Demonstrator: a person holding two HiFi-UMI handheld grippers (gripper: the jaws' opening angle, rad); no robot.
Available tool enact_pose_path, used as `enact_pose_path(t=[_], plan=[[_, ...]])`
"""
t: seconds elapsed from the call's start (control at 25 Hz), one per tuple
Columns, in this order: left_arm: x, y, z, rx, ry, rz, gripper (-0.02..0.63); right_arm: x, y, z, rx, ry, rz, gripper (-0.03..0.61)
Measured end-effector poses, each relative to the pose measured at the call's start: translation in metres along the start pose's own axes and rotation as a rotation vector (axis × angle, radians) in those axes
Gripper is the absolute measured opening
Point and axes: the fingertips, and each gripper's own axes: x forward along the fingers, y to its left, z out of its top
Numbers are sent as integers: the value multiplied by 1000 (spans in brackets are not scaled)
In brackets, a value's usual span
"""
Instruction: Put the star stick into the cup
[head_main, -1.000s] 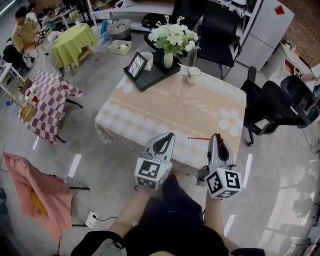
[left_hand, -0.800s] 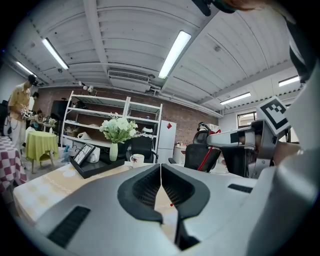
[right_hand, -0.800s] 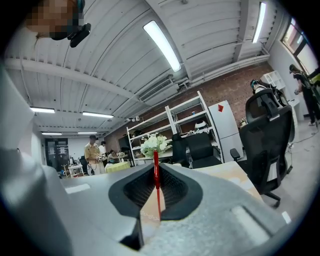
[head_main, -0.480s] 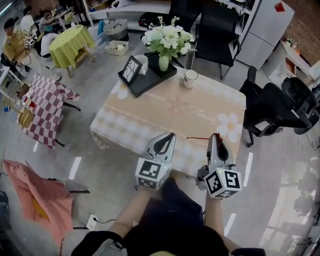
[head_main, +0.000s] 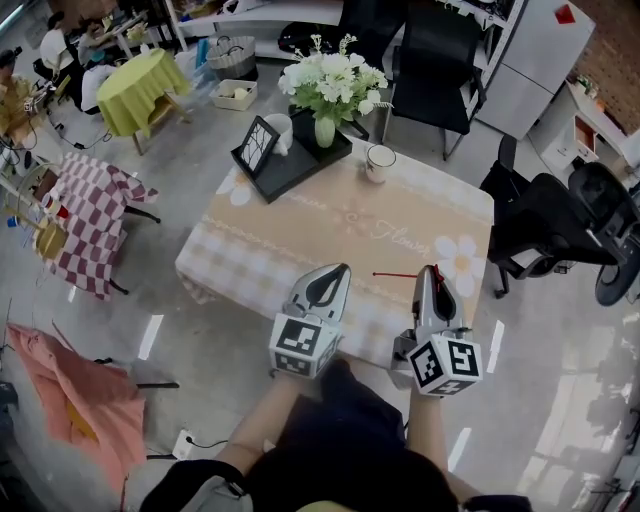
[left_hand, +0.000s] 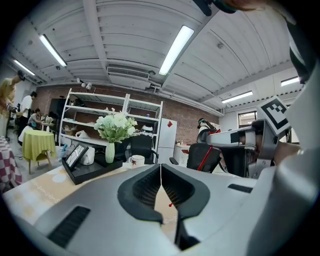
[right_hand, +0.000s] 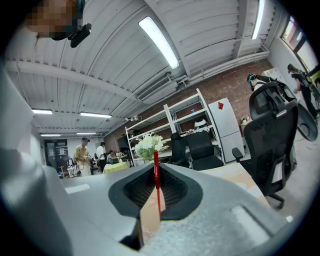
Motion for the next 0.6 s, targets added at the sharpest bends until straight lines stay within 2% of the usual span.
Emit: enact_pose_path(t=[0.6], plan=[[56, 14, 4, -6, 25, 4, 12, 53, -30, 6, 25, 17, 22, 17]])
